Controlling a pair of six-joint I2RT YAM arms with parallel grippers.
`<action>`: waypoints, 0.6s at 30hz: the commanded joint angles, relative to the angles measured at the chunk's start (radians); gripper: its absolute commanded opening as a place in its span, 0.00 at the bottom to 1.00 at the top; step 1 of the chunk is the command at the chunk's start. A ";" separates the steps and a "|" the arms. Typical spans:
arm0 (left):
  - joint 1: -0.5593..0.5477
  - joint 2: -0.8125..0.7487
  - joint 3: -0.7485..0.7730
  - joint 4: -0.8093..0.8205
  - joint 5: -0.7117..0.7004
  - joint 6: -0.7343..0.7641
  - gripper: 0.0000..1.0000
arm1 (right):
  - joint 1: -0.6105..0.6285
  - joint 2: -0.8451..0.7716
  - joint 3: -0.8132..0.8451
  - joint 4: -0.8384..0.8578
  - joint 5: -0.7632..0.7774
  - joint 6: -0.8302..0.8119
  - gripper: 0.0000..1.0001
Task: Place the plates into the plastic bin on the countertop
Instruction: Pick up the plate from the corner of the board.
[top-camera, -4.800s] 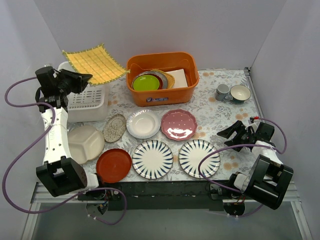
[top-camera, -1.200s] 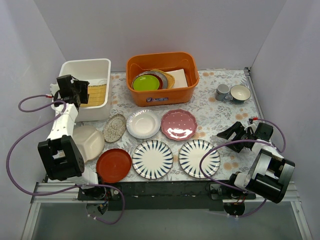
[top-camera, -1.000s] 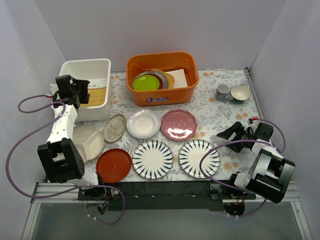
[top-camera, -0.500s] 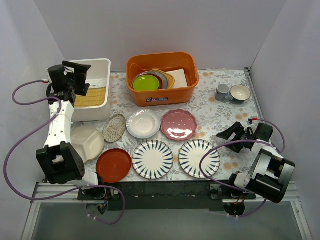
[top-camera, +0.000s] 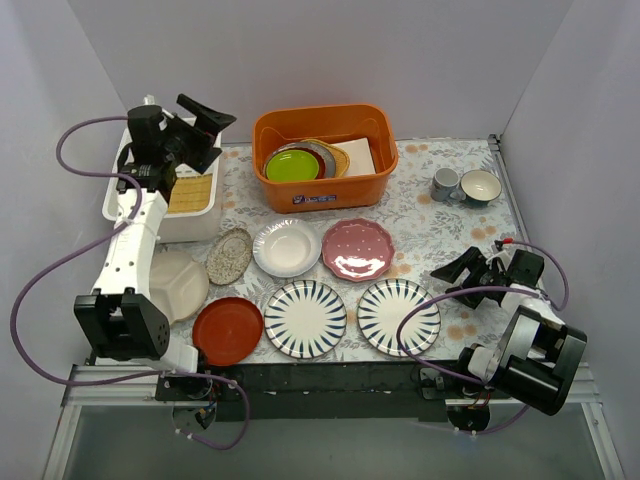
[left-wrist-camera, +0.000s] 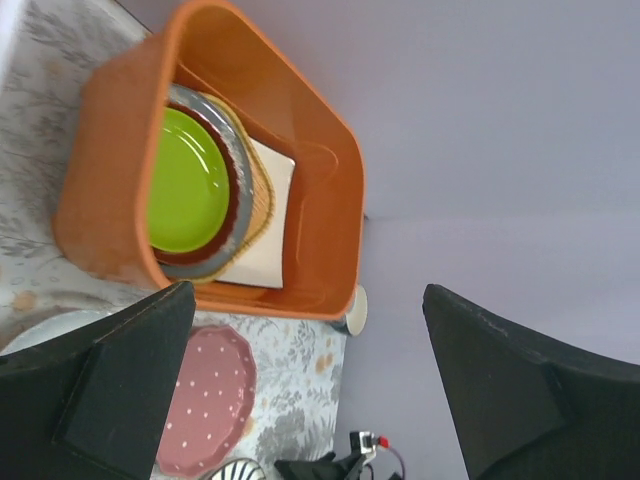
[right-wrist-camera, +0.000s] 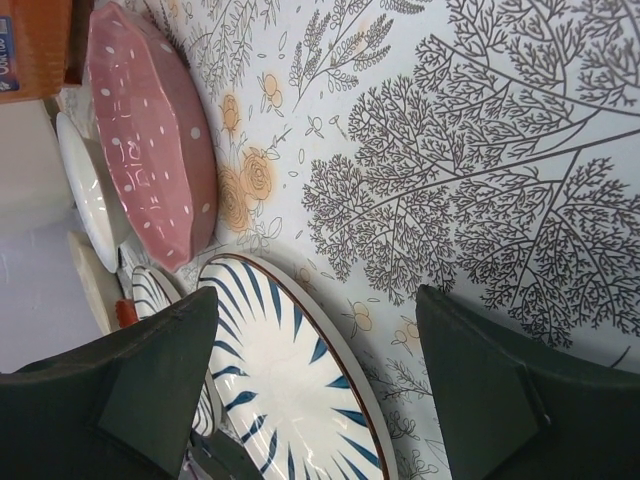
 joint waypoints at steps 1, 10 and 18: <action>-0.112 0.014 0.107 -0.095 0.033 0.095 0.98 | 0.009 -0.029 -0.017 -0.010 -0.015 -0.026 0.87; -0.330 0.109 0.192 -0.238 -0.001 0.184 0.98 | 0.010 -0.039 -0.026 -0.051 0.003 -0.046 0.86; -0.467 0.172 0.201 -0.302 -0.007 0.185 0.96 | 0.010 -0.038 -0.025 -0.068 0.017 -0.055 0.86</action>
